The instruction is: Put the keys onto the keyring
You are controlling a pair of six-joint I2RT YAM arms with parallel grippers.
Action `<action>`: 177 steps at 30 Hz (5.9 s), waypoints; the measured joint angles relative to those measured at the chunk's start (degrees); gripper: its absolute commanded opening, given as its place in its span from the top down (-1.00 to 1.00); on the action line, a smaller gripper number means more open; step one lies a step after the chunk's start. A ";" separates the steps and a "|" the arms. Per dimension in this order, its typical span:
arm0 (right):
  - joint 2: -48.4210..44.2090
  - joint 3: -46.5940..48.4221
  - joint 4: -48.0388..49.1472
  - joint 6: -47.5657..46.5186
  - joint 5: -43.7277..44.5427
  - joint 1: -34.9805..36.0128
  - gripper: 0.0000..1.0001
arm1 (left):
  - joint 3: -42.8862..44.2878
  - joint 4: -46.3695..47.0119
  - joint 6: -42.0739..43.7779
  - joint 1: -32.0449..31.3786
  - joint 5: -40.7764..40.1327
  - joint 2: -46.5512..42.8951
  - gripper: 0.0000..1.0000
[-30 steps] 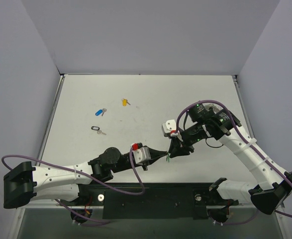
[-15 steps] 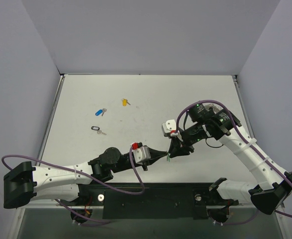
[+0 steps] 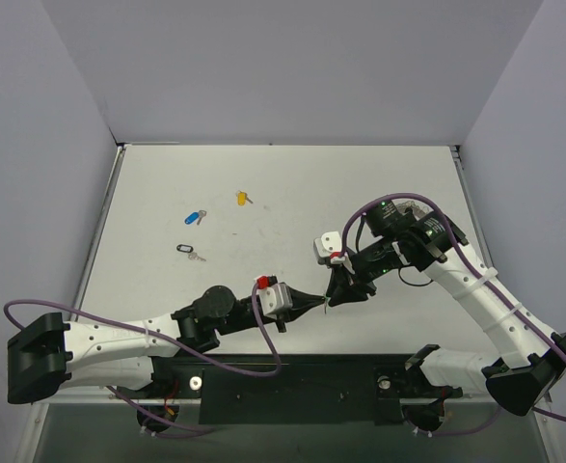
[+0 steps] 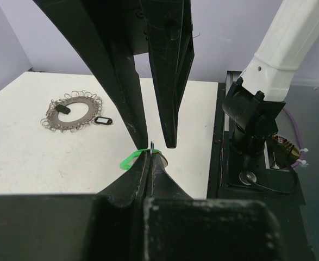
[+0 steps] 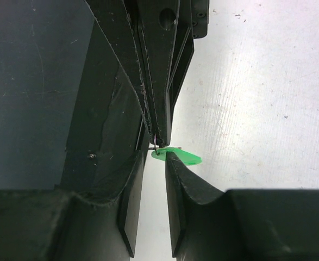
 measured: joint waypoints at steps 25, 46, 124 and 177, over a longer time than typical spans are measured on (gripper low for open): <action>0.66 0.00 0.33 0.20 -0.72 0.02 0.79 | -0.11 -0.28 -1.05 0.00 0.81 0.63 1.00; 0.59 -0.44 1.57 4.44 0.61 -0.39 1.00 | -1.49 0.17 -5.70 0.00 -0.96 -0.59 0.14; 3.34 -6.10 -2.78 -0.33 6.01 -3.43 1.00 | 8.07 -10.51 -4.09 0.13 1.88 11.06 0.51; 7.19 2.73 -9.20 -0.63 -9.03 -14.45 0.14 | -8.13 30.88 -24.20 1.20 -10.93 15.23 1.00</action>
